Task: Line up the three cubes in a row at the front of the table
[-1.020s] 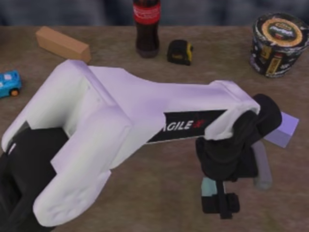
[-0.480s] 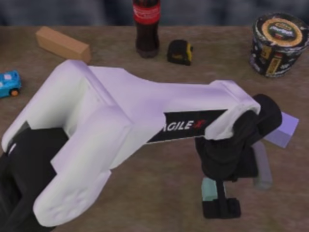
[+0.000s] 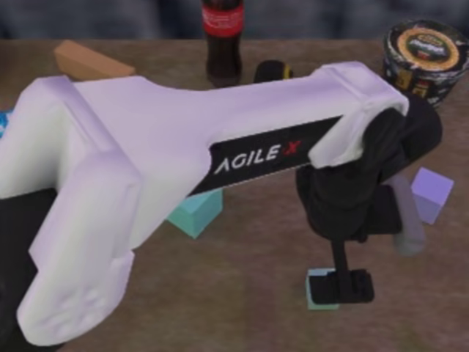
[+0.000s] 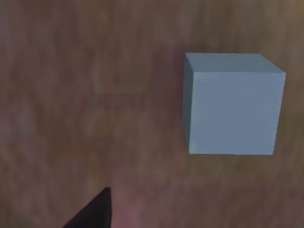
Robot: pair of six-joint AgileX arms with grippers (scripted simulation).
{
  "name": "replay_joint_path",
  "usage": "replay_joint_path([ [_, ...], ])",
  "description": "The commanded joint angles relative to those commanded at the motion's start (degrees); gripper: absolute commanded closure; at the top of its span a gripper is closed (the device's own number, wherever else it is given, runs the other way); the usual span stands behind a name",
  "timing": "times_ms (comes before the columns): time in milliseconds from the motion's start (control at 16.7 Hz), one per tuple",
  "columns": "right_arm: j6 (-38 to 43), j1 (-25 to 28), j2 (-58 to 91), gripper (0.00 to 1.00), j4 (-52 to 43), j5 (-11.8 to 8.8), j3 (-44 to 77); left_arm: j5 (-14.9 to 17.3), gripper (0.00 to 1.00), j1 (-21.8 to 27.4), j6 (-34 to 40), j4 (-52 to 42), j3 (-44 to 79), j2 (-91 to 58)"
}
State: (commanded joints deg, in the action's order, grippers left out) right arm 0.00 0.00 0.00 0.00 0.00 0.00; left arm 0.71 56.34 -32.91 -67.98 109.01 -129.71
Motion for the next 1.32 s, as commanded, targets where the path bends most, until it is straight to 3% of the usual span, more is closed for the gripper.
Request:
replay_joint_path([
  [360, -0.26, -0.01, 0.53, 0.0, -0.32, 0.06, 0.53, -0.05, 0.0, 0.0, 0.14, 0.24, -0.42, 0.51],
  [600, -3.85, 0.25, 7.95, 0.0, -4.71, 0.49, 7.4, -0.54, 0.0, -4.38, 2.43, 4.79, -7.81, 8.72],
  [900, -12.9, 1.85, 28.79, 0.0, -16.08, 0.6, 23.97, -1.26, 0.0, -15.84, 8.85, 16.48, -27.68, 31.97],
  [1320, -29.22, 5.33, 69.22, 0.0, -36.96, 0.21, 53.19, -1.64, 0.0, -36.01, 20.35, 38.41, -66.75, 78.57],
])
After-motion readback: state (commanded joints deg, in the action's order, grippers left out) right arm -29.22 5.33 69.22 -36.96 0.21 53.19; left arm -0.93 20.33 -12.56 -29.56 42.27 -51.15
